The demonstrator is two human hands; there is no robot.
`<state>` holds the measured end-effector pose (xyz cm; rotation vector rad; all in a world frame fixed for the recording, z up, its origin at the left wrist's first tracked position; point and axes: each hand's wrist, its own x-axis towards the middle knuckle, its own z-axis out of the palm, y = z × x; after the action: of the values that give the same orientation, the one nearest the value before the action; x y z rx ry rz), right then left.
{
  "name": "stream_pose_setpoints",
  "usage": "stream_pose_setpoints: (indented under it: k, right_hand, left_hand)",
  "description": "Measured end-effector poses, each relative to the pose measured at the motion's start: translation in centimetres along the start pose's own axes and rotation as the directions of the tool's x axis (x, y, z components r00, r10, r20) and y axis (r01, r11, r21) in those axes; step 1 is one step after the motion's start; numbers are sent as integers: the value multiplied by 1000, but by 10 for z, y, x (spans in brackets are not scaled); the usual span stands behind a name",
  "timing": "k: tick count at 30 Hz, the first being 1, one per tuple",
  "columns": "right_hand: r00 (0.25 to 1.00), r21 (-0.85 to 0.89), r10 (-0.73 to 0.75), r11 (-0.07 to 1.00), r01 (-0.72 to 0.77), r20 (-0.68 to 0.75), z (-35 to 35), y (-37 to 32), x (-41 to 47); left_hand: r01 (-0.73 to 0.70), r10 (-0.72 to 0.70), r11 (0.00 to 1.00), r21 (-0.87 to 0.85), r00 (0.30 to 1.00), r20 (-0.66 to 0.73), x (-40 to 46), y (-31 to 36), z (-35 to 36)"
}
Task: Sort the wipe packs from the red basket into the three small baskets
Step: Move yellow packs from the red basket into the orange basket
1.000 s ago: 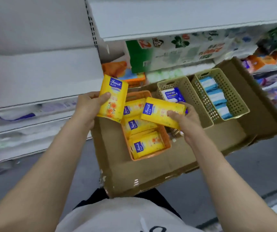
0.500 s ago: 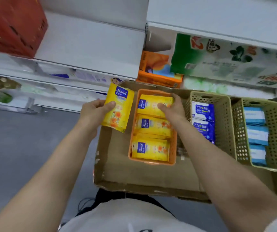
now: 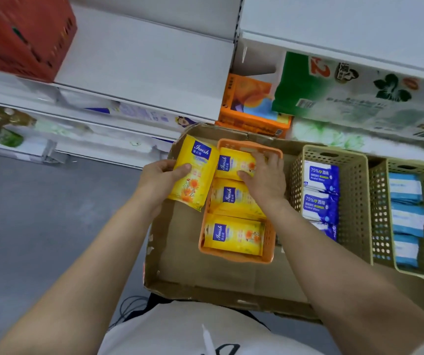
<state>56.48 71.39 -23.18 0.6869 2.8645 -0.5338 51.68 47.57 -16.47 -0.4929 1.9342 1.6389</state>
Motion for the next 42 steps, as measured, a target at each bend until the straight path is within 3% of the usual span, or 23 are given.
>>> stream_pose_setpoints:
  k: [4, 6, 8, 9, 11, 16, 19, 23, 26, 30, 32, 35, 38, 40, 42]
  right_hand:
    - [999, 42, 0, 999, 2, -36, -10, -4, 1]
    - [997, 304, 60, 952, -45, -40, -19, -11, -4]
    - [968, 676, 125, 697, -240, 215, -30, -22, -13]
    - [919, 757, 89, 540, -368, 383, -35, -26, -19]
    - [858, 782, -16, 420, -460, 514, -38, -23, -29]
    - [882, 807, -73, 446, -388, 465, -48, 6, -47]
    - [876, 786, -100, 499, -366, 471, -51, 19, -57]
    - [920, 547, -32, 812, -204, 391, -54, 30, -69]
    - [894, 382, -71, 917, -116, 442, -47, 38, -79]
    - [837, 250, -162, 968, 32, 523, -31, 32, -90]
    - [843, 256, -163, 966, 31, 513, -20, 26, -94]
    - [880, 283, -179, 958, 53, 440, -9, 16, -100]
    - [929, 22, -266, 963, 269, 259, -1, 17, -108]
    - [948, -24, -266, 961, 274, 176, 2, 21, -113]
    - [949, 30, -243, 970, 242, 200, 5, 26, -115]
  left_hand:
    - [51, -50, 998, -34, 998, 31, 5, -5, 12]
    - [61, -57, 997, -50, 995, 78, 5, -8, 21]
    - [70, -63, 996, -58, 991, 121, 3, -11, 32]
    - [76, -66, 995, -64, 988, 142, 2, -12, 37]
    - [84, -68, 994, -75, 979, 193, -1, -15, 47]
    - [-10, 33, 988, -152, 988, 152, -4, -15, 52]
    - [-59, 69, 996, -74, 986, 149, -5, -20, 51]
    - [-80, 83, 973, 215, 997, -5, -9, -47, 48]
    - [19, -25, 962, 274, 1000, 17, -14, -71, 41]
    - [53, -70, 984, 171, 993, 97, -15, -86, 43]
    - [50, -66, 982, 181, 994, 83, -12, -87, 43]
    - [47, -62, 982, 183, 995, 73, -10, -88, 43]
    - [48, -60, 985, 166, 996, 66, -11, -91, 44]
    - [50, -60, 988, 146, 996, 66, -11, -93, 44]
    - [55, -63, 989, 135, 996, 62, -11, -93, 45]
